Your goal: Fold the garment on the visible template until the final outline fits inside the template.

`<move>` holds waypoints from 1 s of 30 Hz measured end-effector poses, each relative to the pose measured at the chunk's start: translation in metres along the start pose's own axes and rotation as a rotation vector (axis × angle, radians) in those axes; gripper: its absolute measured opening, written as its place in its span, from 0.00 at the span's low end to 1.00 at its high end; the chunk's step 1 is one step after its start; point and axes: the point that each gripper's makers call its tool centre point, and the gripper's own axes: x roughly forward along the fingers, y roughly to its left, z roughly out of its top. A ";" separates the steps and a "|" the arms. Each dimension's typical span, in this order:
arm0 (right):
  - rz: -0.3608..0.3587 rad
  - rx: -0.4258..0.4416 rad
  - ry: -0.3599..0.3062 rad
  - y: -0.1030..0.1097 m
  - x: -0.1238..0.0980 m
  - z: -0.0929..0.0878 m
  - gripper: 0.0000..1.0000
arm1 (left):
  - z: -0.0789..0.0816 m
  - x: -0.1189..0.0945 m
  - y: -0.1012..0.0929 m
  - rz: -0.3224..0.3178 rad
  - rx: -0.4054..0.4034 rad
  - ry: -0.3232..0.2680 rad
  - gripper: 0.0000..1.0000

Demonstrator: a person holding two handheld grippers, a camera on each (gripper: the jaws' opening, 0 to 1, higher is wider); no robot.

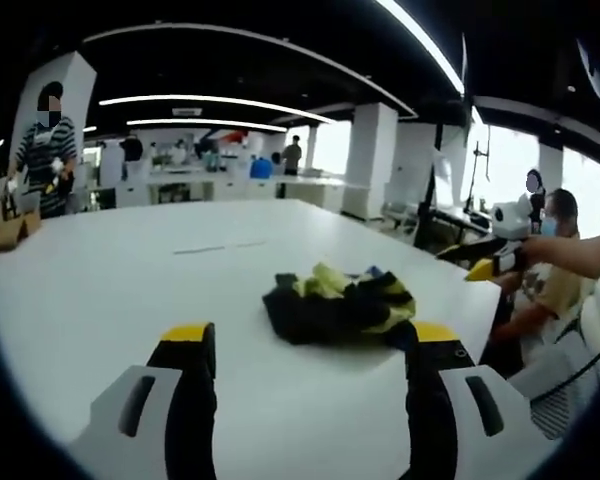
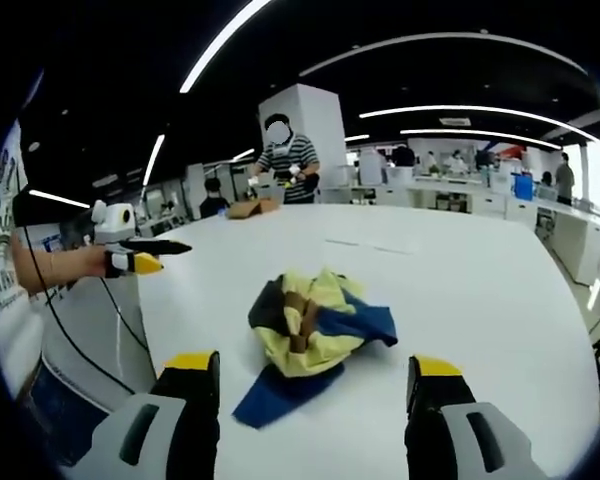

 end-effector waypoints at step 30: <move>0.079 -0.124 0.106 -0.016 0.074 0.007 0.47 | -0.013 0.090 -0.033 -0.247 0.130 0.122 0.53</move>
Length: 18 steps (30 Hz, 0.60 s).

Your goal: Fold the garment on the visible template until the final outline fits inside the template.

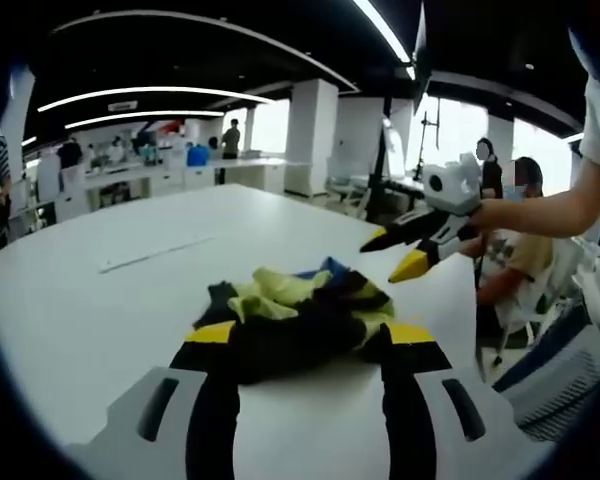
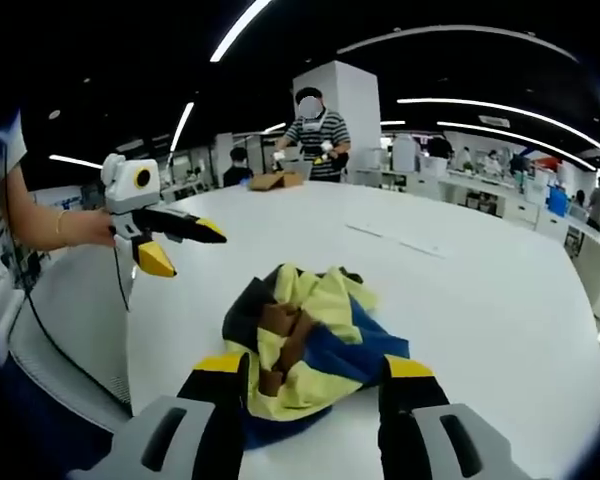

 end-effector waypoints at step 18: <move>0.031 -0.049 0.059 -0.016 0.030 -0.008 0.25 | -0.003 0.052 0.004 -0.081 0.019 0.046 0.38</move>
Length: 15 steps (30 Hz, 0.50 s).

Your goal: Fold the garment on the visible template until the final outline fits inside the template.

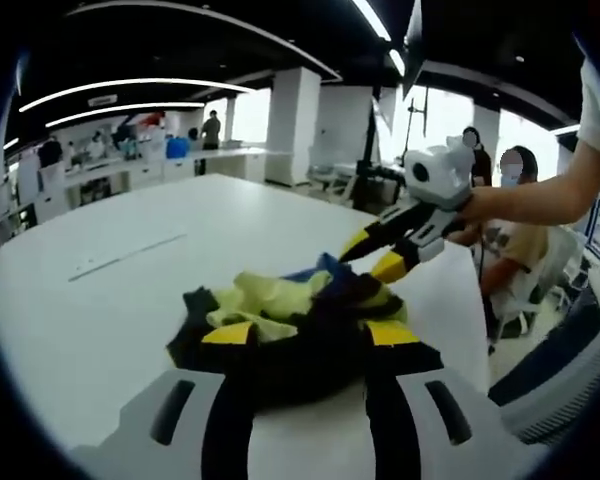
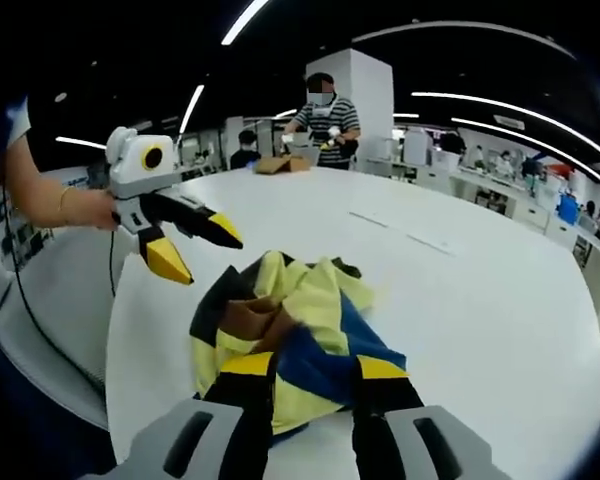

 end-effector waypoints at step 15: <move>0.012 -0.042 0.047 0.000 0.007 -0.008 0.15 | -0.019 0.021 -0.003 -0.059 -0.007 0.084 0.17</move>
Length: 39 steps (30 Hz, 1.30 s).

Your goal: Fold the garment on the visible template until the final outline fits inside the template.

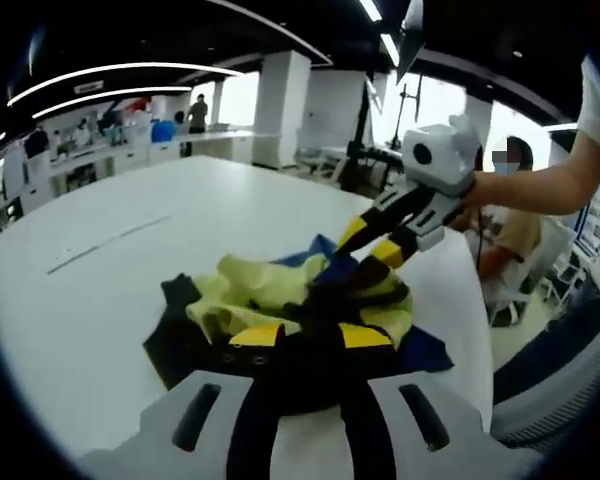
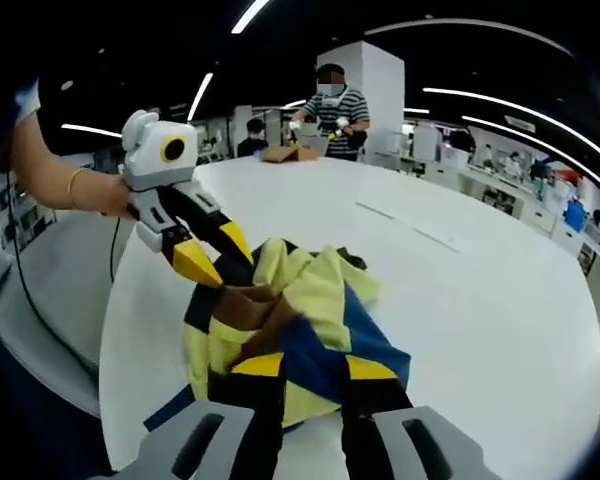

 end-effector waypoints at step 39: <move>-0.104 0.098 -0.116 -0.019 -0.033 0.031 0.00 | 0.026 -0.061 0.019 0.198 -0.030 -0.106 0.00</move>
